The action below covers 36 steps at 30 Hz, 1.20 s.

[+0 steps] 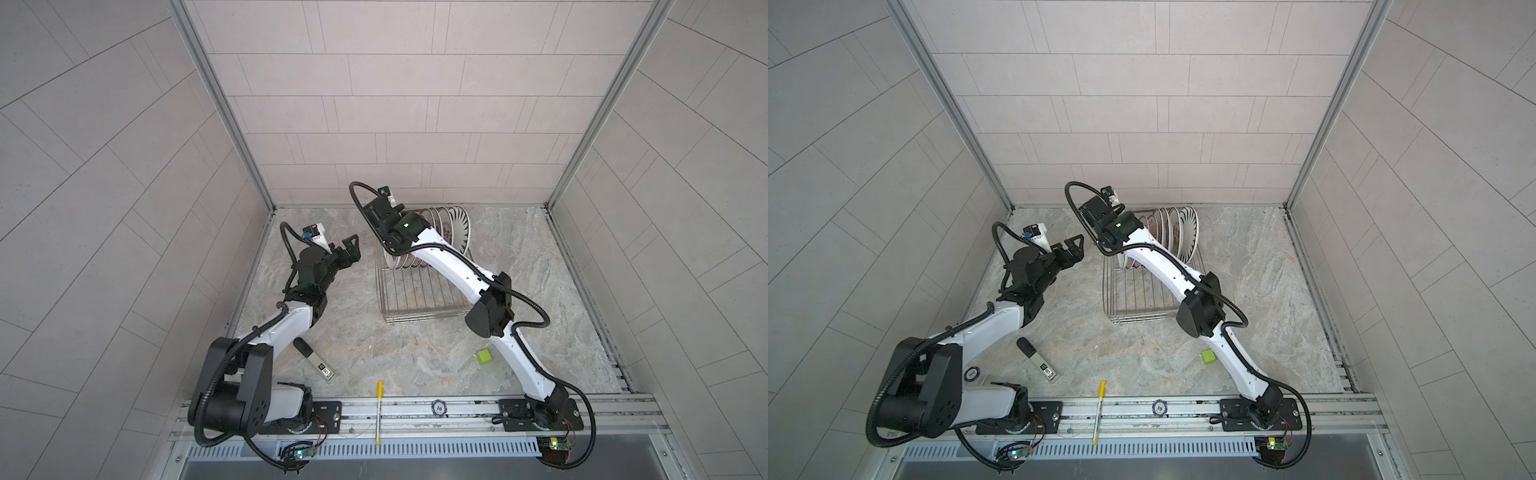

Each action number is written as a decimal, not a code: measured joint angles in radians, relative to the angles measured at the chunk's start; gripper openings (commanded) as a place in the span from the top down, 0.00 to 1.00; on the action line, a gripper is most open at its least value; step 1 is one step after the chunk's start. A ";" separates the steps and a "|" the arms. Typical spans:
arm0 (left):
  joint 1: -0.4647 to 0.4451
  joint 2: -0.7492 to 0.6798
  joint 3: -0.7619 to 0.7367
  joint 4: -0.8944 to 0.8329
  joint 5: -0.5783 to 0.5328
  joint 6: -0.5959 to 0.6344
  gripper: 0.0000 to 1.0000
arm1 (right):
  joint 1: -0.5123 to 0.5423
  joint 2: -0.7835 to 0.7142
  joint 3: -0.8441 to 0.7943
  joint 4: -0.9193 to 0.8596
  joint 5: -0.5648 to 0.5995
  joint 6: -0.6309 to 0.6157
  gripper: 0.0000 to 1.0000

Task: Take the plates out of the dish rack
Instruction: 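Grip the watermelon plate with the right gripper and lift it out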

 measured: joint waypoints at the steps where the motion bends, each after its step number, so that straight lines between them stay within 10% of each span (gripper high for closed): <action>1: 0.000 0.000 0.000 0.000 -0.002 0.000 0.02 | 0.001 -0.003 0.001 0.002 0.003 -0.011 0.97; 22: -0.002 -0.031 -0.005 0.013 -0.014 0.001 0.03 | 0.035 -0.132 -0.004 0.046 0.048 -0.156 0.97; 36: -0.006 -0.297 -0.084 -0.046 0.045 -0.028 0.00 | -0.050 -0.348 -0.274 0.089 -0.291 -0.080 0.98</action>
